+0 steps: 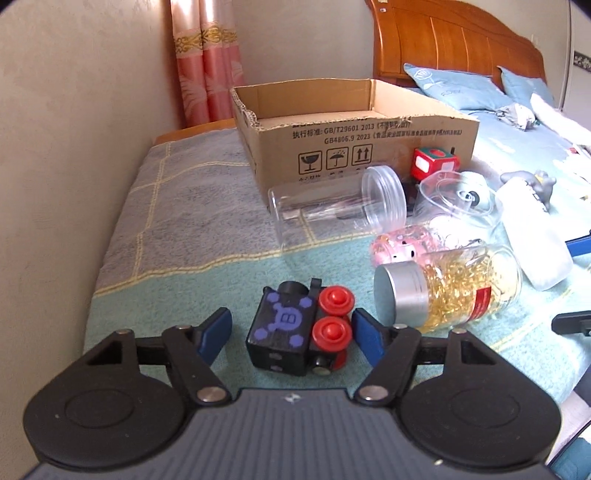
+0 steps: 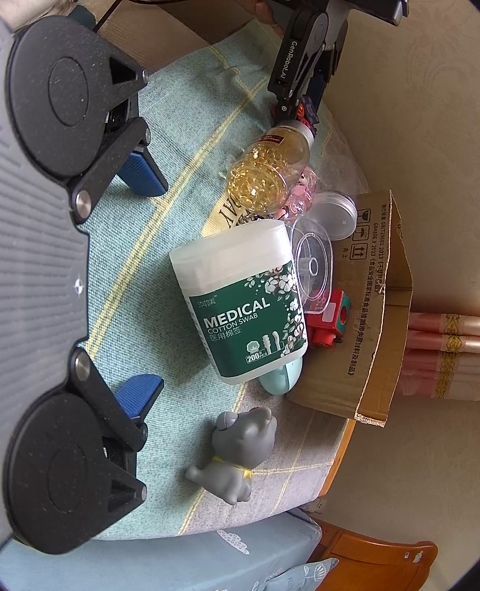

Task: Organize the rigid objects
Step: 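Grasp the black red-wheeled block with left tool while right tool grasps white MEDICAL bottle, then release the block in the box with left tool while right tool drops the bottle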

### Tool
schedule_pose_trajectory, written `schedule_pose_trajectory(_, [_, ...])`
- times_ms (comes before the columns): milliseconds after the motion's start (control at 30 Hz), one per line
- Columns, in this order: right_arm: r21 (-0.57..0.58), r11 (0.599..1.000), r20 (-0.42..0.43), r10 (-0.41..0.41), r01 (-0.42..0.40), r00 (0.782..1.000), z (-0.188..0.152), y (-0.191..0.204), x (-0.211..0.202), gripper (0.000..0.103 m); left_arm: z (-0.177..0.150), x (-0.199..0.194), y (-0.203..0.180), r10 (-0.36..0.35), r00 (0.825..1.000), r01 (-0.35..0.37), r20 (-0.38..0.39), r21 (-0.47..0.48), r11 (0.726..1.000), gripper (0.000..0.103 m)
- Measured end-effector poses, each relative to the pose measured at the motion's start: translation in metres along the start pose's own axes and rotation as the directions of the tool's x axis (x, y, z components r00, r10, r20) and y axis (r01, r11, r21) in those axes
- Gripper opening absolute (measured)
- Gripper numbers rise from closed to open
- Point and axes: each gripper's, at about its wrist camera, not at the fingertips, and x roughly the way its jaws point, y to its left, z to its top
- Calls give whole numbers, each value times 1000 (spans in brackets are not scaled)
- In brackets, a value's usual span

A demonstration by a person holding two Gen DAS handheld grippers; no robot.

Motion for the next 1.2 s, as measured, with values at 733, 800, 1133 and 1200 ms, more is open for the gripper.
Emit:
schedule_pose_trajectory(733, [-249,966,5,70,-67,998,52,-8,17,102,2,-2,1,-40,998,39,-39,-13,999,49])
schedule_pose_trajectory(800, [-253,965,-8,71,-71,997,54,-8,19,94,3,-3,0,-37,998,36,-49,-13,999,49])
schedule_pose_trajectory(1133, [-182,980,-80,71,-85,994,61,-13,6,90,17,-28,-6,-5,997,4,-74,-11,1000,49])
schedule_pose_trajectory(1200, [-171,982,-85,73,-87,994,64,-13,0,89,23,-35,-10,1,997,-1,-74,-2,1000,49])
